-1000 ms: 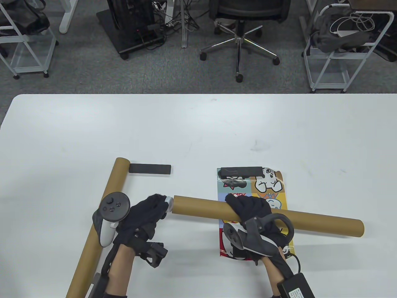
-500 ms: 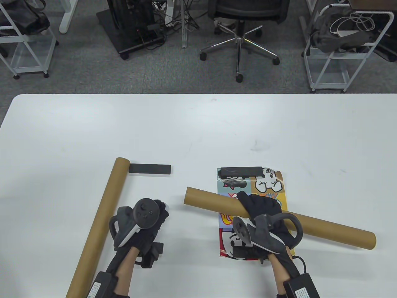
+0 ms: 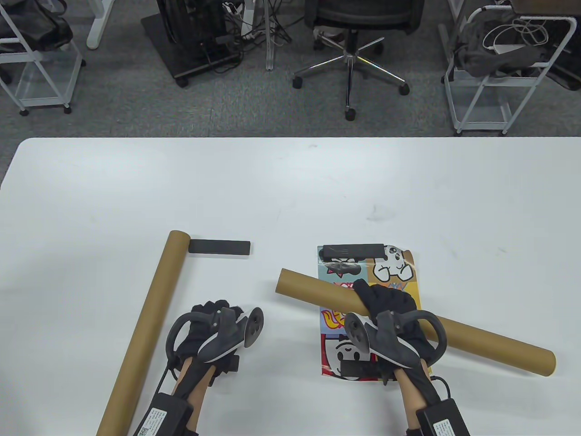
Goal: Roll up posters and store in mailing tubes
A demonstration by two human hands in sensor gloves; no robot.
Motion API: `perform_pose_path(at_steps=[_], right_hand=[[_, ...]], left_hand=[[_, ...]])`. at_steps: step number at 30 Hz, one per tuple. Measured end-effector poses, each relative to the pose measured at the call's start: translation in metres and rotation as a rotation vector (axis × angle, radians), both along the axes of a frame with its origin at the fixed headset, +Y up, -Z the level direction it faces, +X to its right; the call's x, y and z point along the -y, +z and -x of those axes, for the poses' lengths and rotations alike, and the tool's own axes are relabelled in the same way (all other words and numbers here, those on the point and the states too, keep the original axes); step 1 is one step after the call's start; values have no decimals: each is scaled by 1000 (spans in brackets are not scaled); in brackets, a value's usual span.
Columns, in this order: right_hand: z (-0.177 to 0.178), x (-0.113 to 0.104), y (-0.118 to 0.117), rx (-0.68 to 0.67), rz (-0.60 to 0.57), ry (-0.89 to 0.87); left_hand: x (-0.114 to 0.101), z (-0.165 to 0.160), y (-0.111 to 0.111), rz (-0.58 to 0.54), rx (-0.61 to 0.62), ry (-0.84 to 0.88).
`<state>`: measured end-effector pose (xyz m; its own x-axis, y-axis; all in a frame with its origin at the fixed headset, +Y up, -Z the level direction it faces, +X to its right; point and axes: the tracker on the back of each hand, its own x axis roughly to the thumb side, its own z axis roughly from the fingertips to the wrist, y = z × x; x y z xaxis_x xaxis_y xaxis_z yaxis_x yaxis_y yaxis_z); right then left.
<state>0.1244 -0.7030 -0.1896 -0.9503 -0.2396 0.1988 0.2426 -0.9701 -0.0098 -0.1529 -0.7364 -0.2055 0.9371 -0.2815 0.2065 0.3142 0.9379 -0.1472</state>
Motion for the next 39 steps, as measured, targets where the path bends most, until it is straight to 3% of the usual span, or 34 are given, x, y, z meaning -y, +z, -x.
perform_pose_path(at_steps=[10,13,19,28,39], right_hand=[[0,2,-1,1,11,1],[1,4,-2,6,15,12],[-8,2,-12,98,51,23],[-68,-14,-22,381,161,-50],[-138,6,-9,579,264,-88]], left_hand=[[0,1,0,19,-13,-12],[-9,5,2,30,-32,13],[-37,22,8,-99,-81,128],[-36,30,4,-100,-103,84],[-39,29,6,-116,-99,96]])
